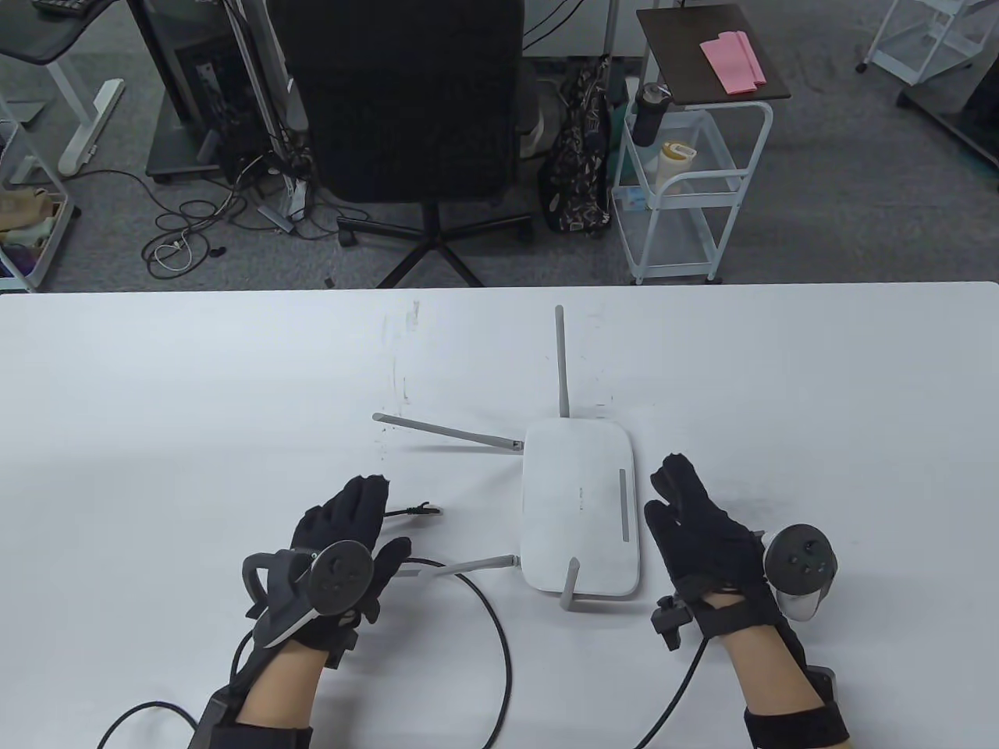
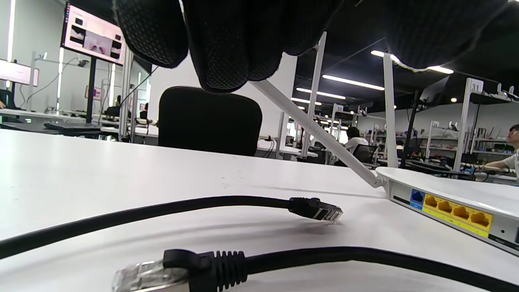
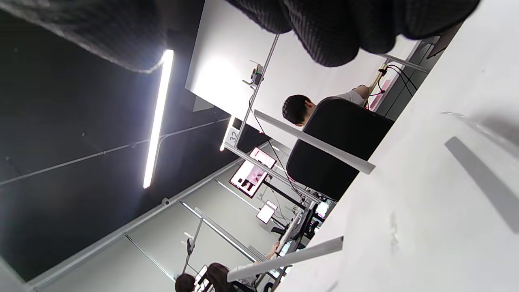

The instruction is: Remove ethernet cable from router with left hand

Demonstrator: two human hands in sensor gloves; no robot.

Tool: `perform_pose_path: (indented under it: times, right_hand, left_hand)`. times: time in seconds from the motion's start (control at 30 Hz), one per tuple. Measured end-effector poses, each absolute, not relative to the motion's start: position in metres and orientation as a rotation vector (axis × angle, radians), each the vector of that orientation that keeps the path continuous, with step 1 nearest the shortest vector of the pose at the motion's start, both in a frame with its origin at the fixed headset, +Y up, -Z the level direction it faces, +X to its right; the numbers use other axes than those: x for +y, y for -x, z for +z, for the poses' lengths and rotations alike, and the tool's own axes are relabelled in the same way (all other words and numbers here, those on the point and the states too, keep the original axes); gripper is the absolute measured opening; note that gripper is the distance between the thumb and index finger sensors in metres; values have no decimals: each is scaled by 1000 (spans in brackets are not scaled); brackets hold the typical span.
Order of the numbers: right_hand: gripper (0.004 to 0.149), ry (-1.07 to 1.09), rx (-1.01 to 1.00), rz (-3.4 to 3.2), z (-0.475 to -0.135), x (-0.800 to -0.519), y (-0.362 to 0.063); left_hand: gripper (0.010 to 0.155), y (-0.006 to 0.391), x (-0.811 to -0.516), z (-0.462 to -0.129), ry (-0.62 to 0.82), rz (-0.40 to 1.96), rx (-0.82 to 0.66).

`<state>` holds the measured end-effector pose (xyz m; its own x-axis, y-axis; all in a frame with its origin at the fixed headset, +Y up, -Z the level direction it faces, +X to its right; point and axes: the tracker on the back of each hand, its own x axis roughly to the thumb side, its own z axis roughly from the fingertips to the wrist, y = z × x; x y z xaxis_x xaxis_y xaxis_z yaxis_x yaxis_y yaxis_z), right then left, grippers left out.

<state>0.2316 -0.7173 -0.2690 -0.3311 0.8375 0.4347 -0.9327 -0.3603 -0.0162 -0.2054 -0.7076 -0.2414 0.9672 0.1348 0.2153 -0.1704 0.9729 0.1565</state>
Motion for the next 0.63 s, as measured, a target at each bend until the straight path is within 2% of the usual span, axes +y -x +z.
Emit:
perform_pose_path:
  times: [0.4, 0.63]
  right_hand:
    - [91, -484, -288, 1974, -269, -718, -226]
    - [99, -505, -226, 2051, -271, -722, -223]
  left_hand:
    - [76, 201, -713, -245, -119, 214, -264]
    - [77, 197, -716, -246, -107, 146, -244]
